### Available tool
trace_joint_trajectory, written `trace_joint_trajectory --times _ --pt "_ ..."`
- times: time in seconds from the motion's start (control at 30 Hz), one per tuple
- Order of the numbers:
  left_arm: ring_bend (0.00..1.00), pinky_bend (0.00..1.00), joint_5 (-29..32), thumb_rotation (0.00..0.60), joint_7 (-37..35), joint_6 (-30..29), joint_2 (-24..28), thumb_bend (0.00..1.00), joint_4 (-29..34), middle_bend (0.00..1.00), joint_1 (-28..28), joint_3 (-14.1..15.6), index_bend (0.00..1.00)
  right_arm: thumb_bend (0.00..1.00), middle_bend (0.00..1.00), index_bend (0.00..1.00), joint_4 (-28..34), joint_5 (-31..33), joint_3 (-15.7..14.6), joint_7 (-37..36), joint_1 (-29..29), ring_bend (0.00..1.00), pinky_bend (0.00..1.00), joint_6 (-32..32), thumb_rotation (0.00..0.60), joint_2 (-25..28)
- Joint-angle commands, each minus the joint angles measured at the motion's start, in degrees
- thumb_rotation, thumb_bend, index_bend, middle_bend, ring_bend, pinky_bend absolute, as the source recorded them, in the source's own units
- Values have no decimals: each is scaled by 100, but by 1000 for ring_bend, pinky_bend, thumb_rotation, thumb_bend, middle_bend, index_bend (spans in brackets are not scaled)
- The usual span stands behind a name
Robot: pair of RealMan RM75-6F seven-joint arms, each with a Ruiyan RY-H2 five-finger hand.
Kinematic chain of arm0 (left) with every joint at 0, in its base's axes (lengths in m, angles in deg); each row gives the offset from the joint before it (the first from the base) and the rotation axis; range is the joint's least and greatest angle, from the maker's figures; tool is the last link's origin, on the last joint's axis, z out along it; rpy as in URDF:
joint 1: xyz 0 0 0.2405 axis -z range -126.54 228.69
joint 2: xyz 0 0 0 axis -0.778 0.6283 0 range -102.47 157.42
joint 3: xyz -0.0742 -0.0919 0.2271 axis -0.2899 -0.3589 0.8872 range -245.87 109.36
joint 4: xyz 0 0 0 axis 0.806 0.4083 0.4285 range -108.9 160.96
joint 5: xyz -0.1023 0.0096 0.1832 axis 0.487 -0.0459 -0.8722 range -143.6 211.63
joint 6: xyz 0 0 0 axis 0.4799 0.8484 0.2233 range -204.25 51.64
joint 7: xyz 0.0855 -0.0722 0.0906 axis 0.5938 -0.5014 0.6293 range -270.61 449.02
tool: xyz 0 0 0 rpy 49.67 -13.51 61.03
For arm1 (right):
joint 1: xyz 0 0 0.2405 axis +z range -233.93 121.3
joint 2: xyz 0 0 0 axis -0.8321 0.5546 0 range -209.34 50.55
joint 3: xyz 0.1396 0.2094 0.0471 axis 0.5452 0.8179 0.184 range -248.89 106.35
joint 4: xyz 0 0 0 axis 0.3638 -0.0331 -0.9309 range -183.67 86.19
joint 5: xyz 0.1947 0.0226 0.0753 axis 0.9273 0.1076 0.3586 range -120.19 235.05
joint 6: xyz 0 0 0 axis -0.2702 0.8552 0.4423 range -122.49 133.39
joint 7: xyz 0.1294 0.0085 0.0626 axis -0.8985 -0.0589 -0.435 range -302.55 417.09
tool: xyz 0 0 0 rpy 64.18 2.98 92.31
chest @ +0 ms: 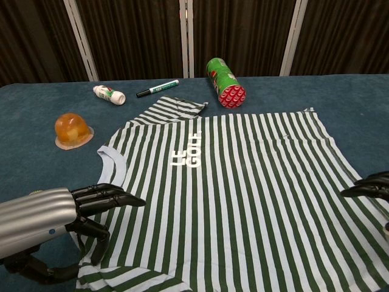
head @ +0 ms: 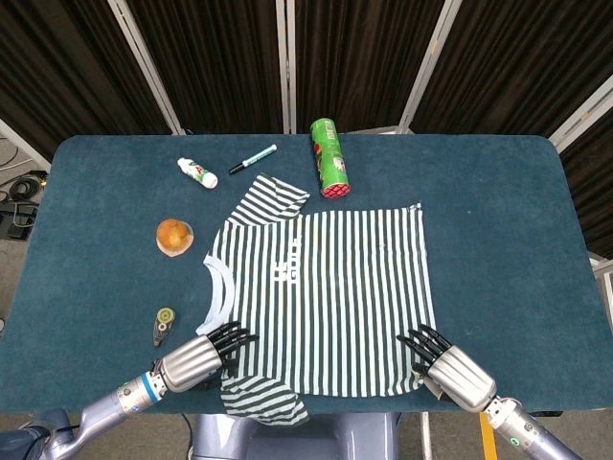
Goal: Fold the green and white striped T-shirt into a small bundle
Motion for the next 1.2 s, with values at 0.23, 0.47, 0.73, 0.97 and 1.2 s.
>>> trace_joint_trajectory --times 0.23,0.47,0.73,0.97,1.2 --pt "0 0 -222 600 -224 -541 252 545 126 12 -148 237 792 541 81 717 282 -393 -169 -322 104 0 0 374 600 269" --pt "0 0 -332 600 -461 -831 305 546 34 12 -293 423 792 540 88 717 512 -595 -311 -281 101 0 0 464 600 459" --pt "0 0 -511 600 -507 -1019 396 546 19 12 -384 618 792 537 88 718 581 -792 -527 -215 97 0 0 368 600 612" --pt "0 0 -661 600 -490 -1096 484 546 130 12 -470 811 792 536 96 721 935 -961 -660 -126 160 0 0 257 600 792" --pt "0 0 -848 600 -313 -1187 555 545 187 12 -538 945 792 536 94 725 1207 -1039 -835 -153 175 0 0 114 600 968"
